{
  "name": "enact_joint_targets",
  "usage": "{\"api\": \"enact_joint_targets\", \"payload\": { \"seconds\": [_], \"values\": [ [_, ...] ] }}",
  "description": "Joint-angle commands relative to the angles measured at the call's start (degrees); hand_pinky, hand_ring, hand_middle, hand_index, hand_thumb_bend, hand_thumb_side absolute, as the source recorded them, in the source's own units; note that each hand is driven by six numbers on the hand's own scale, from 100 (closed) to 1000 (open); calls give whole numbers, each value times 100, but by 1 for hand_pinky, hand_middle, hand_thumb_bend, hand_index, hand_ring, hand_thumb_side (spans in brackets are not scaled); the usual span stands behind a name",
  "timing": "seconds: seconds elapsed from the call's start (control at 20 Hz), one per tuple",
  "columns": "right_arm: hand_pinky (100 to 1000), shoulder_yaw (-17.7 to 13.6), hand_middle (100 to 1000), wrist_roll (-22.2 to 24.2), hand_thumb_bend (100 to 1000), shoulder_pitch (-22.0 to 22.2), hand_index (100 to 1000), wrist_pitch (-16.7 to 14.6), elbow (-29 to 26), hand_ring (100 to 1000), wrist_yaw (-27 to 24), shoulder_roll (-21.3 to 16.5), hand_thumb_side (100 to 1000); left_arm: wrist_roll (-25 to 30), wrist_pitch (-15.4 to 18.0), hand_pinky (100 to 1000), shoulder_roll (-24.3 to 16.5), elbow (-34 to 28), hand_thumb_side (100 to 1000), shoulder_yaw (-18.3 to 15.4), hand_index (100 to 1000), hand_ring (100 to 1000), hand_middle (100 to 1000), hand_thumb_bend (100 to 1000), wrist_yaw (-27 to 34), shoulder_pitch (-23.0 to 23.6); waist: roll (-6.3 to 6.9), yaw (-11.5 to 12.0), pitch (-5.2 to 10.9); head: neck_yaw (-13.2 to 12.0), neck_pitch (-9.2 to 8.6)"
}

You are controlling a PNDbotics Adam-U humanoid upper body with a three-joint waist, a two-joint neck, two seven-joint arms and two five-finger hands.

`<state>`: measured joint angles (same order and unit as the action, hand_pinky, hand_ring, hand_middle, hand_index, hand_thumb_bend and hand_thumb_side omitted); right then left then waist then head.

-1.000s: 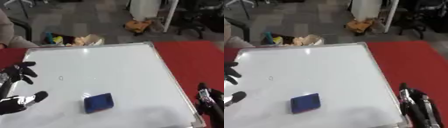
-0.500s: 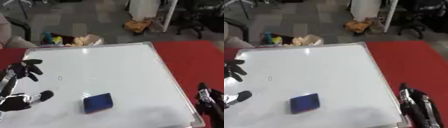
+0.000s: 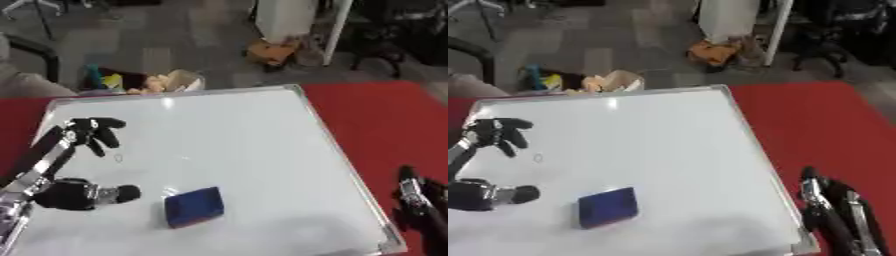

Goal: Wipe the whiteboard clean with a brush.

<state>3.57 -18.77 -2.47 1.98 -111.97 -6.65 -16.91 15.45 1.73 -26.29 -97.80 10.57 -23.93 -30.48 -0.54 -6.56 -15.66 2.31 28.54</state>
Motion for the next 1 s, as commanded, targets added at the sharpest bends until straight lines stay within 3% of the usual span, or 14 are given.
{"api": "enact_joint_targets", "payload": {
  "seconds": [0.05,0.55,1.0],
  "values": [
    [100,-12,100,19,100,-25,387,-2,-145,100,-21,-121,565,78,-34,567,-143,92,513,274,827,637,550,851,-347,-295,-16,-19,111,-16,-72],
    [100,15,100,51,100,-30,387,13,-150,100,-32,-118,564,-26,-31,577,232,552,480,957,818,623,535,818,-1292,-732,-29,-67,115,3,-62],
    [100,25,100,67,100,-32,387,18,-160,100,-46,-116,564,-108,2,569,550,930,431,1113,811,612,525,781,-1722,-853,-49,-90,128,9,-82]
  ]
}}
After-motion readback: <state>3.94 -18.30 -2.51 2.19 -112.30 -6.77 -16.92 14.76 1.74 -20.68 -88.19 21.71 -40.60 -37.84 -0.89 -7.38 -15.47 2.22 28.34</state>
